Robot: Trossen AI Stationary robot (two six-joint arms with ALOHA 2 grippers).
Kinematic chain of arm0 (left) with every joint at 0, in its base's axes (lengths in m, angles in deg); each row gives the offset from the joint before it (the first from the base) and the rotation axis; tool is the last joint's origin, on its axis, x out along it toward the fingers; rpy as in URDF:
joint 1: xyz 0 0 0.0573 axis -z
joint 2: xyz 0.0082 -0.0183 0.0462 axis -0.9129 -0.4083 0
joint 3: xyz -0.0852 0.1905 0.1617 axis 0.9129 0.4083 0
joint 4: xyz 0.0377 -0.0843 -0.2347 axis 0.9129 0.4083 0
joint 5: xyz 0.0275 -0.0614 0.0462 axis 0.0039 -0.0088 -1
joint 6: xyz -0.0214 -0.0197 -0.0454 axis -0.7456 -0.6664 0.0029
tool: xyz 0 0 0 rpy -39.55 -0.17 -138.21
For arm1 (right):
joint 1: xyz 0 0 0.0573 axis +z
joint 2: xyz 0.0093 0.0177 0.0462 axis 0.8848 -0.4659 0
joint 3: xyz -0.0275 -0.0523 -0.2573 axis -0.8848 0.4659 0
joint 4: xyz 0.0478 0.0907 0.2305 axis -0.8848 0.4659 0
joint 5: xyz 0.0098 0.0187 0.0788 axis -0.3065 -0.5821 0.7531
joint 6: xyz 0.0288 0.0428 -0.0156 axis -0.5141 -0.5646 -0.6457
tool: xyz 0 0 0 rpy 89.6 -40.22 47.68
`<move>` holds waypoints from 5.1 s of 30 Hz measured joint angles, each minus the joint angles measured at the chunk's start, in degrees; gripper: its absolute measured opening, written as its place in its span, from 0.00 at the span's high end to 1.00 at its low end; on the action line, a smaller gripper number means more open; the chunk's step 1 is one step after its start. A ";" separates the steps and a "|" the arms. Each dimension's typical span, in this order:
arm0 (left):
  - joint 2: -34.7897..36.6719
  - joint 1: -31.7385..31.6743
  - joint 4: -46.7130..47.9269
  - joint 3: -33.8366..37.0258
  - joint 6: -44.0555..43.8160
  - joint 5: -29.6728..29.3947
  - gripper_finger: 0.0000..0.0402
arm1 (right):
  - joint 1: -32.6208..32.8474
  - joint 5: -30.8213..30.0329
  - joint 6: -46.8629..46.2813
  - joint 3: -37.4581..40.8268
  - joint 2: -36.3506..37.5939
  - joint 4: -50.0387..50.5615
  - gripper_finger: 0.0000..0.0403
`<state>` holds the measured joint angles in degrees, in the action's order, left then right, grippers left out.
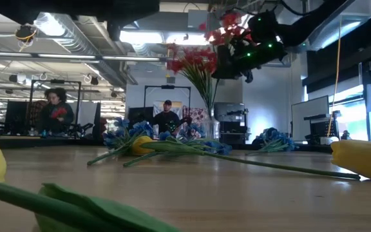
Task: Sort flowers into vase by color
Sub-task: Put the red flower into the transparent vase, then put the bottom left blue flower into the yellow vase
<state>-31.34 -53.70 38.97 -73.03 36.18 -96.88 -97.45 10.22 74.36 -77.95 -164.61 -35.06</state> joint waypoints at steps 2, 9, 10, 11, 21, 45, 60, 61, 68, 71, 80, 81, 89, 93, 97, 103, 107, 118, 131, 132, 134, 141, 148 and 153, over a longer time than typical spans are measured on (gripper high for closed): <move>0.00 -0.11 0.43 0.00 0.00 0.04 0.82 | 0.00 0.02 0.04 -1.13 -0.93 2.13 0.97; -0.02 0.57 1.30 0.00 0.02 0.80 0.82 | -0.04 -0.06 0.21 -3.31 -4.91 4.50 0.96; -0.02 0.59 1.88 0.00 0.02 0.98 0.82 | -0.04 -0.09 0.21 -3.33 -5.42 4.37 0.96; -0.02 0.61 2.51 0.00 0.02 1.04 0.82 | -0.04 -0.10 0.19 -3.33 -5.98 4.36 0.96; 0.60 2.23 10.34 -0.02 -0.92 1.26 0.82 | -0.04 0.07 0.19 -3.49 -10.62 4.86 0.79; 13.96 1.22 60.05 -2.04 -31.30 -1.88 0.82 | 0.00 0.35 3.40 -3.29 4.10 8.85 0.20; -8.83 1.41 47.22 -1.10 -48.98 -11.70 0.82 | 14.63 -11.90 9.00 -3.31 20.52 21.22 0.20; -10.76 0.48 47.22 -1.63 -49.86 -12.39 0.82 | 16.06 -14.00 7.85 -3.31 21.49 22.00 0.20; -15.80 -6.90 44.56 -3.56 -54.03 -8.43 0.67 | 24.64 -25.11 5.53 -3.31 24.99 28.27 0.20; -16.62 -8.99 43.44 -3.61 -56.47 -8.26 0.59 | 27.10 -26.84 5.50 -3.31 25.27 30.50 0.20; -21.97 -9.31 43.41 -3.61 -63.48 -10.27 0.54 | 30.16 -27.51 5.52 -3.31 25.27 33.50 0.20; -22.76 -9.31 42.68 -3.61 -63.54 -10.25 0.54 | 30.12 -27.52 5.54 -3.31 25.27 33.60 0.20; -27.74 -9.13 35.52 -3.63 -64.12 -11.80 0.58 | 29.97 -27.52 5.56 -3.31 25.27 33.69 0.20; -28.18 -8.27 31.64 -3.54 -62.26 -12.71 0.63 | 29.97 -27.50 5.56 -3.31 25.27 34.02 0.20; -28.20 -7.47 29.20 -3.54 -60.25 -14.35 0.79 | 29.97 -27.49 5.56 -3.31 25.27 33.68 0.20; -23.31 -7.16 25.55 -3.52 -51.14 -14.03 0.97 | 30.01 -25.12 5.61 -3.31 25.25 34.28 0.20; -11.22 -6.01 28.68 -3.54 -39.33 -13.61 0.98 | 30.03 -25.02 5.66 -3.31 25.55 35.23 0.20; 27.54 -2.54 31.83 4.81 -8.43 7.30 0.99 | 30.03 -13.07 4.30 -3.31 25.47 31.28 0.20; 42.91 0.39 16.96 16.01 -3.39 43.71 0.98 | 30.01 -10.72 0.91 -3.31 25.49 23.38 0.20; 43.63 0.55 16.65 16.02 -3.41 45.38 0.98 | 30.01 -11.29 -0.01 -3.31 25.42 23.40 0.20; 44.48 1.12 15.02 16.02 -3.43 46.74 0.98 | 30.01 -12.52 -1.26 -3.31 25.02 23.37 0.20; 44.50 7.04 14.17 16.02 -3.42 47.89 0.98 | 30.01 -13.14 -4.13 -3.31 20.49 19.97 0.20; 44.67 16.04 8.41 16.02 -7.53 48.44 0.98 | 30.01 -13.09 -4.14 -3.31 14.35 13.14 0.20; 44.85 21.71 11.93 16.02 -8.98 47.16 0.98 | 30.01 -13.09 -4.62 -3.31 10.88 9.25 0.20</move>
<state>13.51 -31.98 50.90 -57.01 27.19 -49.72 -67.44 -2.87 69.74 -81.26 -153.73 -25.81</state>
